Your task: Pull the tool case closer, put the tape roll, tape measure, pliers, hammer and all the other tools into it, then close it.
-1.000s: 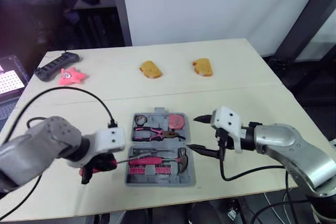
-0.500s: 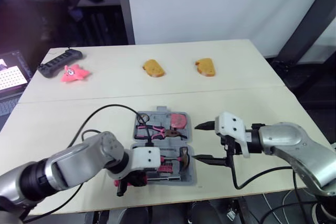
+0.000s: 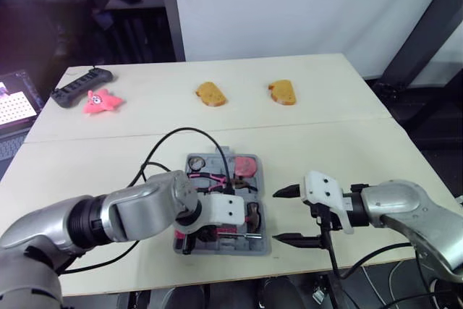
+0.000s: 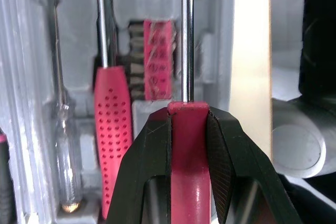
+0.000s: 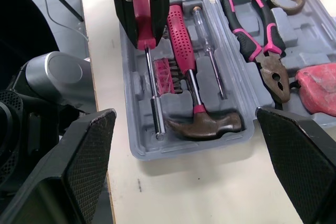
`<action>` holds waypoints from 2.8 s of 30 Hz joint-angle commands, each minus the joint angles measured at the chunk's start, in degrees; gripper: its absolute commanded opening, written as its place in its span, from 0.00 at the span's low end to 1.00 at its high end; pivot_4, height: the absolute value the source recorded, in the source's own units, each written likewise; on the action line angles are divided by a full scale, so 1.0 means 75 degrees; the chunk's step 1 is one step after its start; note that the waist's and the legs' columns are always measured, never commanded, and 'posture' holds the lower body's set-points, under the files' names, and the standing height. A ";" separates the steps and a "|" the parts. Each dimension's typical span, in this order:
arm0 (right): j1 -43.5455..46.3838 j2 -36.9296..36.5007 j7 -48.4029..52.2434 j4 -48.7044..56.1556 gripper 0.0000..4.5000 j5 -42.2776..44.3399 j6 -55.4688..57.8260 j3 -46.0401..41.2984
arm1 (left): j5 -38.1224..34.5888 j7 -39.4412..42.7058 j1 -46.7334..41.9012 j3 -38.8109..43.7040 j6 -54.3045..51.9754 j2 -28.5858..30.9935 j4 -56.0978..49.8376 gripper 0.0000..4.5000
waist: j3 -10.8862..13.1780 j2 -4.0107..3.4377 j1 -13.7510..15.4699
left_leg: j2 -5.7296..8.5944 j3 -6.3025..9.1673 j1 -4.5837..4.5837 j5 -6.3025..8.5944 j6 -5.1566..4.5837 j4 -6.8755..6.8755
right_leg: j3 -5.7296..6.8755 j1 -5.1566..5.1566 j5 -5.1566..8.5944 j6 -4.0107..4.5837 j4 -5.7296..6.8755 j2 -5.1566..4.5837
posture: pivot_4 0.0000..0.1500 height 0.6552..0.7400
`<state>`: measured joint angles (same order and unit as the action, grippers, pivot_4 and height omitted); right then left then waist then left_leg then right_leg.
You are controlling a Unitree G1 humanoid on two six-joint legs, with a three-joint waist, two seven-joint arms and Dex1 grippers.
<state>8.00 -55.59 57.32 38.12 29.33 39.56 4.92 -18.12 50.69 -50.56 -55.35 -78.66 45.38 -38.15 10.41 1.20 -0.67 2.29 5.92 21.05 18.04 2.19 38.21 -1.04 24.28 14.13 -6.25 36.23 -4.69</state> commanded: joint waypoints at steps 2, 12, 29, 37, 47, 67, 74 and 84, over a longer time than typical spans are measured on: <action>-0.0107 -0.0012 0.0019 0.0024 1.00 -0.0163 -0.0402 -0.0147 | -0.0174 -0.0099 -0.0035 -0.0035 -0.0264 0.0000 -0.0271 0.10 | 0.0000 0.0000 0.0011 | 0.0000 0.0000 0.0000 0.0000 0.0000 0.0001 | 0.0000 0.0000 0.0000 0.0000 0.0000 0.0000 | 1.00 1.00; -0.0156 -0.0019 0.0035 -0.0101 1.00 -0.0245 -0.0579 -0.0199 | -0.0078 -0.0665 0.0306 -0.0467 -0.0111 -0.0128 -0.0051 0.10 | 0.0000 0.0000 0.0011 | 0.0001 0.0001 0.0001 0.0000 0.0000 0.0004 | -0.0001 0.0000 -0.0001 -0.0001 0.0000 -0.0002 | 1.00 1.00; -0.0234 -0.0034 -0.0061 0.0072 1.00 -0.0220 -0.0336 -0.0258 | 0.0317 -0.0810 0.0178 -0.0814 0.0461 -0.0494 0.0724 0.10 | -0.0006 -0.0008 0.0186 | 0.0010 -0.0005 -0.0002 -0.0002 0.0002 0.0013 | -0.0006 -0.0008 -0.0009 -0.0010 0.0000 -0.0010 | 1.00 1.00; -0.0299 -0.0025 -0.0144 0.0173 1.00 -0.0180 -0.0256 -0.0285 | 0.0436 -0.0830 0.0197 -0.0889 0.0617 -0.0559 0.0727 0.10 | -0.0007 -0.0009 0.0188 | 0.0010 -0.0006 -0.0002 -0.0002 0.0003 0.0016 | -0.0006 -0.0010 -0.0013 -0.0010 -0.0001 -0.0010 | 1.00 1.00; -0.0247 0.0038 -0.0194 0.0228 1.00 -0.0129 -0.0131 -0.0251 | 0.0205 -0.0506 -0.0077 -0.0094 0.0644 -0.0212 0.0246 0.55 | -0.0009 -0.0013 0.0185 | 0.0014 -0.0004 -0.0010 -0.0002 0.0003 0.0024 | -0.0005 -0.0025 -0.0016 -0.0015 -0.0003 -0.0014 | 1.00 1.00; -0.0423 0.0088 -0.0572 0.0253 1.00 -0.0098 0.0075 -0.0488 | -0.1093 0.1250 0.6002 0.5293 0.7342 0.0549 0.1978 0.55 | -0.0010 -0.0017 0.0209 | -0.0003 -0.0007 -0.0005 -0.0004 0.0006 0.0011 | -0.0008 -0.0010 -0.0028 0.0009 -0.0015 -0.0019 | 1.00 1.00; -0.0441 0.0097 -0.0737 0.0260 1.00 -0.0066 0.0136 -0.0588 | -0.0998 0.1800 0.6437 0.5517 0.8234 -0.0100 0.2620 0.15 | -0.0010 -0.0018 0.0175 | 0.0002 -0.0011 0.0003 -0.0003 0.0005 0.0013 | 0.0005 -0.0005 -0.0033 0.0001 -0.0014 -0.0023 | 1.00 1.00; -0.0533 0.0091 -0.0892 0.0345 1.00 0.0004 0.0219 -0.0649 | 0.0360 0.1702 0.6386 0.4836 0.9064 -0.0656 0.3564 0.01 | -0.0012 -0.0023 0.0185 | 0.0001 -0.0015 0.0001 -0.0003 0.0005 0.0012 | 0.0003 -0.0005 -0.0033 0.0002 -0.0013 -0.0019 | 1.00 1.00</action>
<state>4.12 -55.01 50.80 38.73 28.51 41.29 1.69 -17.23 63.90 -2.28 -18.70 -12.61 40.89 -11.68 10.32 1.03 0.71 2.30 5.82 21.05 18.02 2.23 38.30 -1.02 24.24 13.88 -6.24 36.13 -4.83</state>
